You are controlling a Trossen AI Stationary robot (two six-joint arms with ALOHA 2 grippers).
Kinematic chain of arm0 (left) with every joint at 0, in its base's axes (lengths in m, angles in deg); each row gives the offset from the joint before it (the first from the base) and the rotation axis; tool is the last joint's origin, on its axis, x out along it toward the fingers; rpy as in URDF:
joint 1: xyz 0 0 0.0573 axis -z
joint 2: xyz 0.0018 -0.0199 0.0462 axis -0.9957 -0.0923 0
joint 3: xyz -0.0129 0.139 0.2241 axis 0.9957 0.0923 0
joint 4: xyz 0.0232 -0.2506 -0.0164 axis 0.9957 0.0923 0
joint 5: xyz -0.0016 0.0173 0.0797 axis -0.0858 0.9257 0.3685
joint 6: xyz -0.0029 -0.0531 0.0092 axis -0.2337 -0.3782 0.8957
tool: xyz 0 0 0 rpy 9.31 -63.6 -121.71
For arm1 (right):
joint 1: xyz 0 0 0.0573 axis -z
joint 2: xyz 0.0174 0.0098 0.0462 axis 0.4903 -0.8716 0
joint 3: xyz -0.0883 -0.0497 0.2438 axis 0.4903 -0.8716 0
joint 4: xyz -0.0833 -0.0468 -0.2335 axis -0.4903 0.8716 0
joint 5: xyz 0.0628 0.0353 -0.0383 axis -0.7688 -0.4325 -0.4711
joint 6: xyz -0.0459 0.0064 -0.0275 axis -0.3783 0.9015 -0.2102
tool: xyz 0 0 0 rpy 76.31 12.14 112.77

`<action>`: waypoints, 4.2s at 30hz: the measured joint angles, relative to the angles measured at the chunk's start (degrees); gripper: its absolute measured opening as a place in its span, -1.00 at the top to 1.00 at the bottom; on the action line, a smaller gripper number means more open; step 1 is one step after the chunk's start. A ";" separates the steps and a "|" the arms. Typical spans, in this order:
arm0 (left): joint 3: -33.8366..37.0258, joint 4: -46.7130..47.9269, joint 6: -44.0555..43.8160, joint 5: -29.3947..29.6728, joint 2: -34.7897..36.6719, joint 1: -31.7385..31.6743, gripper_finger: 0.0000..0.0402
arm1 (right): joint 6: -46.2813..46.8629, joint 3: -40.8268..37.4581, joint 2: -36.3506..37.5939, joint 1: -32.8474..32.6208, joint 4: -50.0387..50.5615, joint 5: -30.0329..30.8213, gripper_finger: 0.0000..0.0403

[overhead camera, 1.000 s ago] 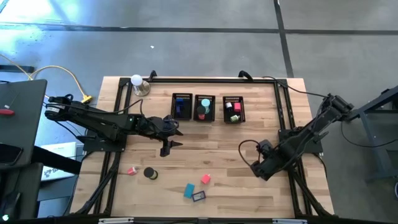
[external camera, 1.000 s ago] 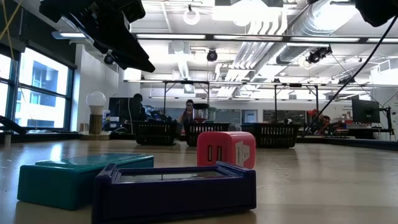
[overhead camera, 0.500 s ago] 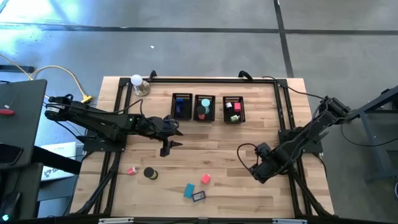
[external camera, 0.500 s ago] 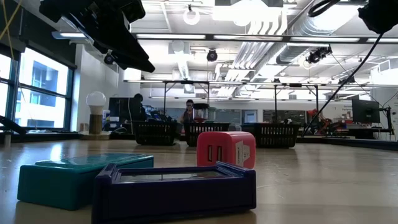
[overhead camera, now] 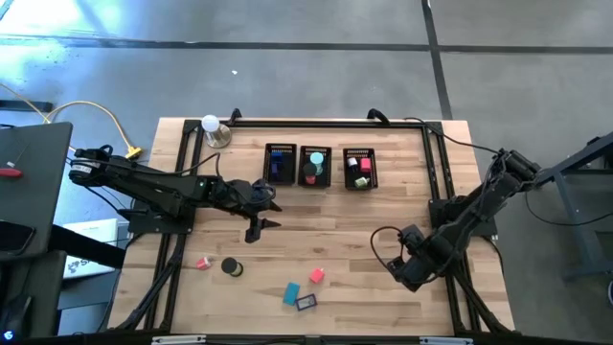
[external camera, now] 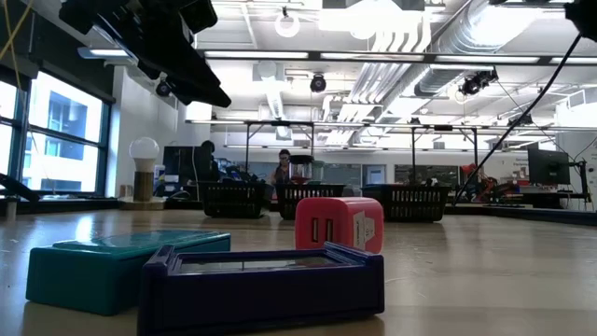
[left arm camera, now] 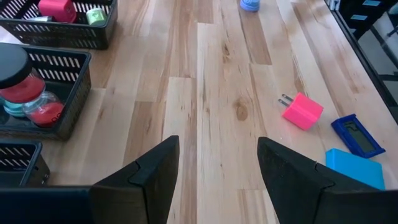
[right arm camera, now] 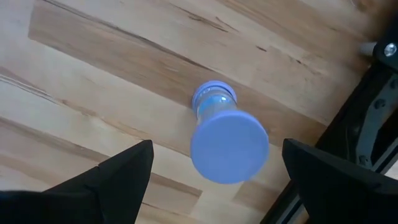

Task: Pick & Place Office items
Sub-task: Put the light purple hourglass into the middle black bin

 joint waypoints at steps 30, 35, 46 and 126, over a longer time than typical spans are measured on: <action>-0.02 -0.44 -0.04 1.01 0.00 1.38 -0.05 | -0.05 -9.49 0.02 -0.07 -10.36 -0.11 -0.13; -0.02 -0.44 -0.02 1.01 0.00 1.38 -0.05 | -0.33 -9.49 0.02 -0.05 -10.34 -2.00 0.12; -0.02 -0.46 0.15 1.00 0.00 1.36 -0.05 | -4.94 -9.46 0.04 0.13 -16.52 0.02 0.12; -0.02 7.59 15.96 11.13 0.02 -14.69 -0.05 | -119.66 58.55 -37.36 70.92 6.91 5.12 0.12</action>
